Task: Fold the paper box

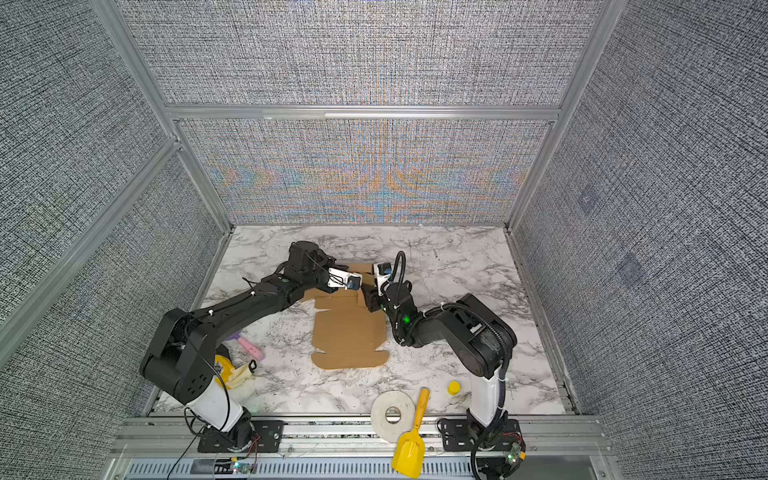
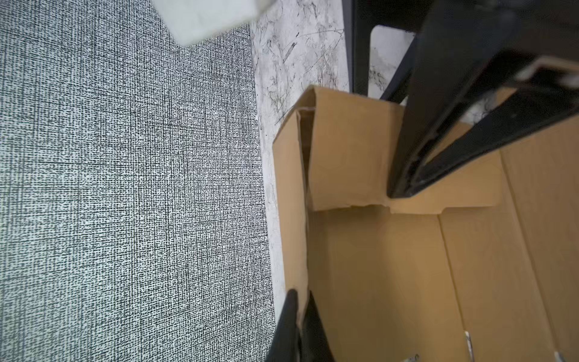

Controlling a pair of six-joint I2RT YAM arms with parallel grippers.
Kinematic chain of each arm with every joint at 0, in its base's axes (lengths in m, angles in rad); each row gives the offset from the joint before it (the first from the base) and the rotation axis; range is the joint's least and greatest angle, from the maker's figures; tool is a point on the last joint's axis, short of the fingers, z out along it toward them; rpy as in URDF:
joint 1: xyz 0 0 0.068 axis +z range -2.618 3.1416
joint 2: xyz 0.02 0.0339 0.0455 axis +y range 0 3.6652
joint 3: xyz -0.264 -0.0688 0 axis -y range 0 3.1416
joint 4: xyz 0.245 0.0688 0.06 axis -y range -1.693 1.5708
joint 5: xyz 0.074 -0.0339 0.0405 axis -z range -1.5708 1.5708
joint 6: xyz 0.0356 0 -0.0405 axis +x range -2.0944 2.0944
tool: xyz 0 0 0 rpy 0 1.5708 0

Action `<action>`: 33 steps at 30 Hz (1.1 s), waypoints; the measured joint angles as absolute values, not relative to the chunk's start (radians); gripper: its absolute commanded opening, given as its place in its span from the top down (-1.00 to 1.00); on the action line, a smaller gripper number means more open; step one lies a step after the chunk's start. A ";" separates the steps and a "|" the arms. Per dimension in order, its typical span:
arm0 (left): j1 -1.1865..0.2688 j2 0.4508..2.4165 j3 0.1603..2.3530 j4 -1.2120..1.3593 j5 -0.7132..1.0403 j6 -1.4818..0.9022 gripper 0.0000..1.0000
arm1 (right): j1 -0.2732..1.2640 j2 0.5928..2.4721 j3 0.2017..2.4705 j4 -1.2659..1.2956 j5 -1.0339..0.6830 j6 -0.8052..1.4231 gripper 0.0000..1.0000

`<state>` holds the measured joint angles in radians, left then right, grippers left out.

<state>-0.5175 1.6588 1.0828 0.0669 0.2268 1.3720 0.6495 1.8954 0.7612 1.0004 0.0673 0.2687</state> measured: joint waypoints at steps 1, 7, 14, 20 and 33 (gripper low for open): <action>-0.518 1.660 1.082 0.070 0.227 1.372 1.00 | 0.649 1.898 0.761 1.011 0.072 0.265 0.02; -0.520 1.664 1.077 0.087 0.218 1.361 1.00 | 0.649 1.922 0.761 1.061 0.102 0.264 0.19; -0.523 1.668 1.090 0.075 0.204 1.351 0.98 | 0.663 1.952 0.778 1.086 0.134 0.263 0.16; -0.527 1.671 1.151 -0.033 0.205 1.327 0.83 | 0.674 1.959 0.765 1.118 0.160 0.259 0.25; -0.554 1.679 1.176 -0.127 0.243 1.283 0.46 | 0.674 1.958 0.783 1.092 0.173 0.226 0.26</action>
